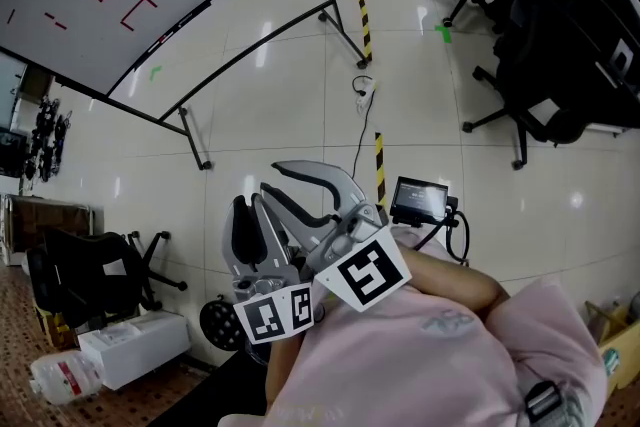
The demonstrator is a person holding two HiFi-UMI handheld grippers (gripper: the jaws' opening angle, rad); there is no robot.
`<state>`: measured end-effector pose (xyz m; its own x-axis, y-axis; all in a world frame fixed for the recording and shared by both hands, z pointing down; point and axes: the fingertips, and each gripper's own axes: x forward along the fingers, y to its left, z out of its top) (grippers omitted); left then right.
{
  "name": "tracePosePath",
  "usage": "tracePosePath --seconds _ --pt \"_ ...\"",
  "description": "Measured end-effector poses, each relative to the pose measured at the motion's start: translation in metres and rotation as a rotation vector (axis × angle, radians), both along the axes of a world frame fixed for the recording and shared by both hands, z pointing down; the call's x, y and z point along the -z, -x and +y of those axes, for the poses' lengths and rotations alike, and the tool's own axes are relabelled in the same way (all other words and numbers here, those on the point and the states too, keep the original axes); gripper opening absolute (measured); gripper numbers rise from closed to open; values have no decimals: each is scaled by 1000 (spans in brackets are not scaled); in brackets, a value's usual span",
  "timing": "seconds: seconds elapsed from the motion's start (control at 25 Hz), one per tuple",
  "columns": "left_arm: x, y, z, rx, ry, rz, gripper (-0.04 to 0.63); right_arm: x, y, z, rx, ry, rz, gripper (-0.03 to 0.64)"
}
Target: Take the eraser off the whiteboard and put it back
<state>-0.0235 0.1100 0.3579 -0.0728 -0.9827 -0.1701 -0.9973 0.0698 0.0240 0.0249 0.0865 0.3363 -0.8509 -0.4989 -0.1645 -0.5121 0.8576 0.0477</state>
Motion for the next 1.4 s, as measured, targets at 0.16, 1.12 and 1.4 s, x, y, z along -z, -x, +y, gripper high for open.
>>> tracePosePath --seconds 0.16,1.12,1.4 --pt "0 -1 0 1 -1 1 94 1 0 1 5 -4 0 104" --pt "-10 24 -13 -6 9 39 94 -7 20 -13 -16 1 34 104" --pt "-13 54 -22 -19 20 55 94 -10 48 -23 -51 8 49 103"
